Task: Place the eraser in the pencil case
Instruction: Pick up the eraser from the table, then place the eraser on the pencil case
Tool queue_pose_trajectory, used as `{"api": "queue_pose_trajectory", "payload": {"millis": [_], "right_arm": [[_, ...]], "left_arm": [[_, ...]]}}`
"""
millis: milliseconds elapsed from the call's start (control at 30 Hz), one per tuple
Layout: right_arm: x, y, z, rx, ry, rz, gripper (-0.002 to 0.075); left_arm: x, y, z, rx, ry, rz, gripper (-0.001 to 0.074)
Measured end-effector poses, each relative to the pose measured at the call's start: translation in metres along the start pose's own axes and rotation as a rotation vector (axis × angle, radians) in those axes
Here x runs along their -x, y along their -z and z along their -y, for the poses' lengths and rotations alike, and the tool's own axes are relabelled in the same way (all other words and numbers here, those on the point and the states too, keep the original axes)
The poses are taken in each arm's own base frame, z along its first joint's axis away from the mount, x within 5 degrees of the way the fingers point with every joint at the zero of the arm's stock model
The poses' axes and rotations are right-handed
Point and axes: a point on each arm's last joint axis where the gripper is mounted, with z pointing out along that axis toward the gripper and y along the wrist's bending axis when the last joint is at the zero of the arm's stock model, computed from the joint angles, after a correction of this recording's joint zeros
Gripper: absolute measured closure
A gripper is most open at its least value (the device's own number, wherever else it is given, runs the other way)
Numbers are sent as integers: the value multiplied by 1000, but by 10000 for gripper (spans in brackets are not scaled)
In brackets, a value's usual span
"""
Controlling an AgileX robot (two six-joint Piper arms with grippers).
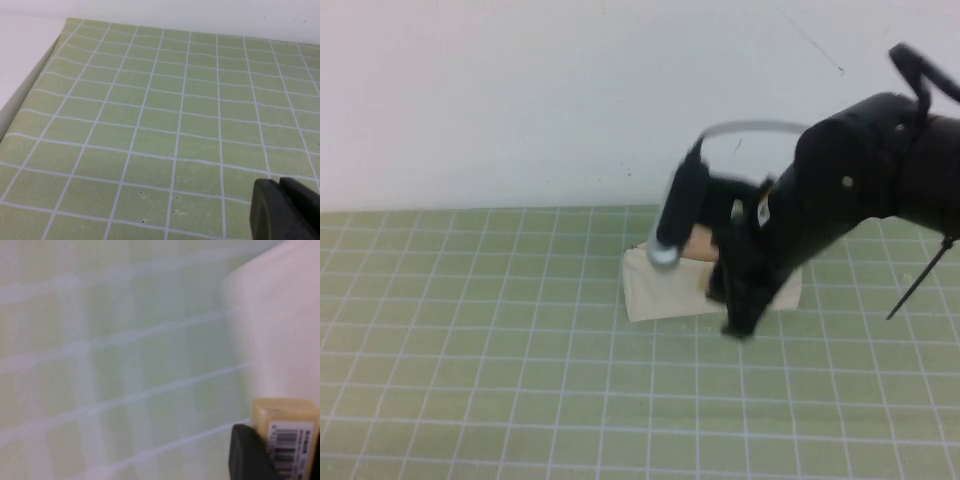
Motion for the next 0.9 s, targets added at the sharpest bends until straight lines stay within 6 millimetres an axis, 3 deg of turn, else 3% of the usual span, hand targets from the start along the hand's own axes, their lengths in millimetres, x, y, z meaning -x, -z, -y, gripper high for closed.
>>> {"api": "queue_pose_trajectory", "payload": {"millis": [200,400,600,900], "right_arm": [[12,5,29,-257,-90,193,517],[3,-25,51,-308,-197,249,517],[-7,-48,54,-272,-271,218,516],[-8,-50,52,-253,-283,199,342]], "left_arm": [[0,0,0,0,0,0,738],[0,0,0,0,0,0,738],[0,0,0,0,0,0,738],[0,0,0,0,0,0,738]]}}
